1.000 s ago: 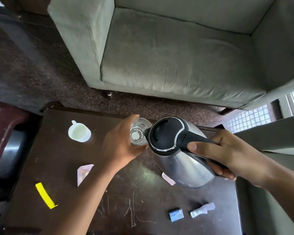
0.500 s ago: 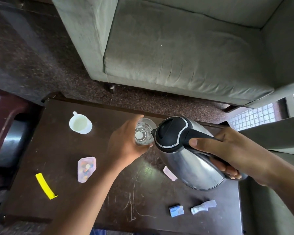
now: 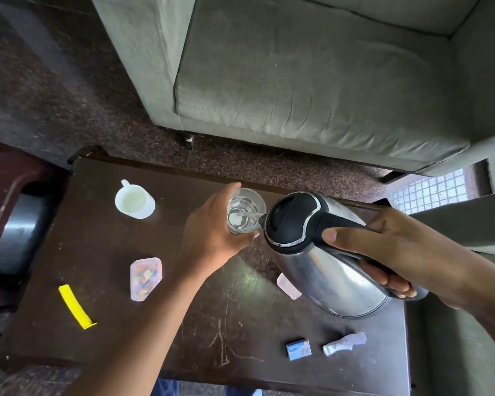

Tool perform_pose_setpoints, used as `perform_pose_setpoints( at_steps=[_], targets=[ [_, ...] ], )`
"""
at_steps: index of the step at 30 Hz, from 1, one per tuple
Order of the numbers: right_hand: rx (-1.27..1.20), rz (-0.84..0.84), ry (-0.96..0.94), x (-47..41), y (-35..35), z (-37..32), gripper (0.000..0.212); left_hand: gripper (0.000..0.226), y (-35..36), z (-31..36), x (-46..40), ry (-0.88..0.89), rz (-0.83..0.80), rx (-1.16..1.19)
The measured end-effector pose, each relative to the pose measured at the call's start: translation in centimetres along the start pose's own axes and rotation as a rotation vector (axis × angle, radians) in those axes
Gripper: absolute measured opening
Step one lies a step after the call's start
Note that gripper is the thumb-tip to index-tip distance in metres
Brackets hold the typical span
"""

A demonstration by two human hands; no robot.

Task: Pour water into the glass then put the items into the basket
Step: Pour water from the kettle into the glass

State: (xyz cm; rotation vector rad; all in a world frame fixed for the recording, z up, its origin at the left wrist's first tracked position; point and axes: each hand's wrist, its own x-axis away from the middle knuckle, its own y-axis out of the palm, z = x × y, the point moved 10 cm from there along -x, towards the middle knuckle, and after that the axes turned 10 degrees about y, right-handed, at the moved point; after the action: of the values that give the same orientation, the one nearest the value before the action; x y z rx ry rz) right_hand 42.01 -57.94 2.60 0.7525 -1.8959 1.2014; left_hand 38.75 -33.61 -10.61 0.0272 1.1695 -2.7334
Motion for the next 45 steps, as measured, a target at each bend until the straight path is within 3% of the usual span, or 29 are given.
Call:
perform_pose_setpoints(
  at_steps=[45],
  targets=[
    [0.013, -0.006, 0.006, -0.9, 0.9, -0.4, 0.073, 0.100, 2.4, -0.4, 1.0, -0.062, -0.051, -0.052]
  ],
)
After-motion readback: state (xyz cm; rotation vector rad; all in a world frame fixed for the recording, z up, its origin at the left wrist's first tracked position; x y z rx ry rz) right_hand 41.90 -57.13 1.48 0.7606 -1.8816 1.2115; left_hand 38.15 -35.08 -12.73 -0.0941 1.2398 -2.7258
